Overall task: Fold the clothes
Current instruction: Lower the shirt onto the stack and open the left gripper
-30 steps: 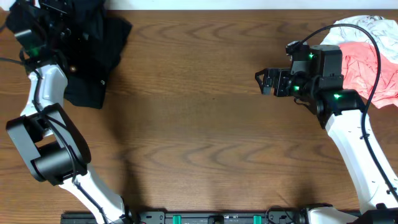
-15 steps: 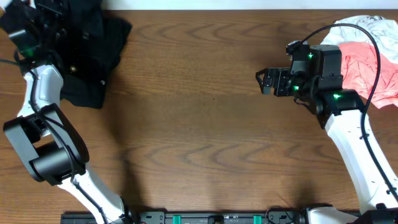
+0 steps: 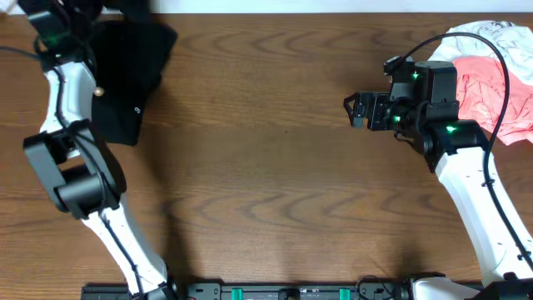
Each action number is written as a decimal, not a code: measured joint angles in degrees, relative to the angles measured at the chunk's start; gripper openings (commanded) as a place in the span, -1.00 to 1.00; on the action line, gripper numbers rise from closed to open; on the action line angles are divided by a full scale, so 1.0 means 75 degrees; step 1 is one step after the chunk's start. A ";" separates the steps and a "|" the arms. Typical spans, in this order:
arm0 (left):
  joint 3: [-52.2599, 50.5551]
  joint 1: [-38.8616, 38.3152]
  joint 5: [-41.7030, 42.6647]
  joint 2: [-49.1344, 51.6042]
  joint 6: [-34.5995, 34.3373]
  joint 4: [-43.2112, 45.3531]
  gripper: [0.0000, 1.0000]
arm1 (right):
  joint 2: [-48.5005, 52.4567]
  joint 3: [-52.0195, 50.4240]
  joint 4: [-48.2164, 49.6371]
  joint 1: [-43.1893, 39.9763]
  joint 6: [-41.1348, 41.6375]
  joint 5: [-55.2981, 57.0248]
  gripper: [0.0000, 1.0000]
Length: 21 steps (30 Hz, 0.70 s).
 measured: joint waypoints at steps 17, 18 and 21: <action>-0.0052 0.1084 0.0653 0.0108 0.0714 -0.3759 -0.88 | 0.0000 0.0000 -0.0003 0.0000 0.0003 0.0015 0.99; -0.0052 0.1116 0.0647 0.0003 0.0886 -0.4062 -0.88 | 0.0000 0.0000 -0.0003 0.0000 0.0003 0.0017 0.99; -0.0052 0.1163 0.0603 -0.0393 0.1402 -0.4978 -0.89 | 0.0000 0.0000 0.0017 0.0000 0.0003 0.0023 0.99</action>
